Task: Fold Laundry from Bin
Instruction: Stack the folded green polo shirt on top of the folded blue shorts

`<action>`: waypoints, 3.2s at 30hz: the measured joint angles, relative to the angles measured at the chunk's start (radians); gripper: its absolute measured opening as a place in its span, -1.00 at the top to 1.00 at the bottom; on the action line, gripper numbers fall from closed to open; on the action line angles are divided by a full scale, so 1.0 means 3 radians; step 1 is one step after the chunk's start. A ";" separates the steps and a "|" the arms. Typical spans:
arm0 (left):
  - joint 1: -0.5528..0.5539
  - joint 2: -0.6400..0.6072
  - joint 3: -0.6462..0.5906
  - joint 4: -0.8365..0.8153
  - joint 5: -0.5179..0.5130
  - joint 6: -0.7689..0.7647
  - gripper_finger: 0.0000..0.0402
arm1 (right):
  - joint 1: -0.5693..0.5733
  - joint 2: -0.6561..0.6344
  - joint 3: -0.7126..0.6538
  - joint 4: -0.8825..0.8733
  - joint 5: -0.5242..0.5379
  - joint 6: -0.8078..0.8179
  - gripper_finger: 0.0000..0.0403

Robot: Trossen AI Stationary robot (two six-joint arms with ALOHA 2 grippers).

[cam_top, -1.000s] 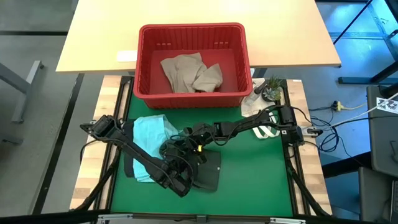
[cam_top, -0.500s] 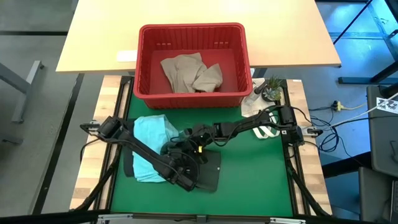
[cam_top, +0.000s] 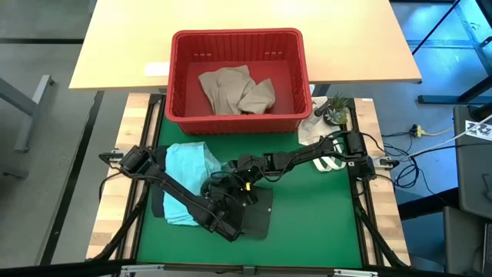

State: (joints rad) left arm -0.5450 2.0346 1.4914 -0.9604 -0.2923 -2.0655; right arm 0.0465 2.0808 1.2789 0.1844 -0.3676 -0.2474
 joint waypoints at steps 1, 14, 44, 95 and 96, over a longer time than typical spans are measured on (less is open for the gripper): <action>-0.0016 0.0000 0.0000 0.0000 -0.0017 0.0000 0.60 | 0.0000 0.0000 0.0000 0.0000 0.0000 0.0000 0.97; -0.0176 0.0003 0.0191 -0.0161 -0.0337 -0.0023 0.99 | 0.0000 -0.0005 0.0000 0.0000 0.0001 0.0024 0.97; -0.0630 -0.0003 0.1467 -0.2061 -0.0647 0.0010 1.00 | 0.0043 -0.0381 -0.0005 0.0522 -0.0159 0.0532 0.97; -0.0650 -0.2482 0.0216 -0.2035 -0.0139 0.0732 1.00 | 0.0282 0.0144 0.1070 0.1514 0.0911 0.1444 0.97; -0.0643 -0.2497 0.0204 -0.2034 -0.0053 0.0732 1.00 | 0.0299 0.0206 0.1179 0.1454 0.0910 0.1446 0.97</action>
State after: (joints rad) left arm -0.7378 1.2854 1.5525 -1.5704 -0.3082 -1.8458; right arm 0.1363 2.1425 1.6327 0.6206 -0.0947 0.1865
